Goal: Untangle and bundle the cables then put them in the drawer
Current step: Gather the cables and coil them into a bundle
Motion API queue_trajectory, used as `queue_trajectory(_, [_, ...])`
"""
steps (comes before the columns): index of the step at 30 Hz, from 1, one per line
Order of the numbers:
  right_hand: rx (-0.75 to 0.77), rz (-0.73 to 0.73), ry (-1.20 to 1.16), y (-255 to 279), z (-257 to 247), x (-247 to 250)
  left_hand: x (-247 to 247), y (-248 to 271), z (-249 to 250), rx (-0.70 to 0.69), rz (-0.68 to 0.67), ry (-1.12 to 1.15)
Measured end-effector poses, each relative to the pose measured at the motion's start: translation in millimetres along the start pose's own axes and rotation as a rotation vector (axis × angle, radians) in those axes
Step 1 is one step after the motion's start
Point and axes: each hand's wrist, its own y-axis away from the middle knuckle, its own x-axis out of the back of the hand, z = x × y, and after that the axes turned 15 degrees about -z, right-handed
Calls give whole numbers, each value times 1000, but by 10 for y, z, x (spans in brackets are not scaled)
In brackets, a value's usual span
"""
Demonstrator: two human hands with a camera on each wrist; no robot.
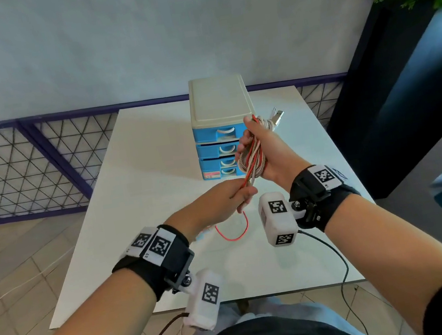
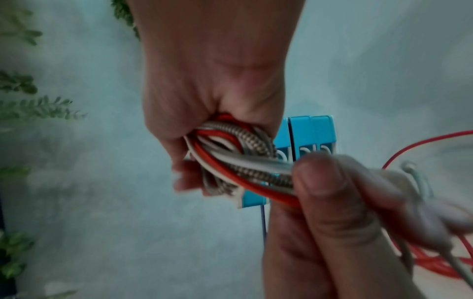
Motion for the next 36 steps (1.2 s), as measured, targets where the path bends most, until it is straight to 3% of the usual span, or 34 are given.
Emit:
queue_trajectory(3, [50, 100, -21, -19, -44, 39, -51, 32, -176, 49, 5, 29])
queue_trajectory(10, [143, 297, 237, -67, -74, 75, 15, 138, -425, 169, 26, -30])
queue_trajectory(14, [191, 353, 360, -59, -129, 39, -11, 141, -455, 169, 34, 16])
queue_trajectory(18, [210, 374, 382, -51, -147, 0, -25, 98, -461, 138, 133, 24])
queue_trajectory(24, [161, 267, 326, -58, -151, 27, 15, 109, -486, 112, 131, 14])
queue_trajectory(29, [100, 113, 204, -19, -216, 95, 76, 206, -393, 74, -34, 406])
queue_trajectory(31, [95, 95, 207, -10, -237, 114, 132, 237, -342, 87, -71, 463])
queue_trajectory(33, [81, 85, 227, -2, -245, 123, 203, 238, -294, 113, -46, 382])
queue_trajectory(36, [5, 49, 400, 41, -257, 120, 348, 214, -278, 145, 84, 2])
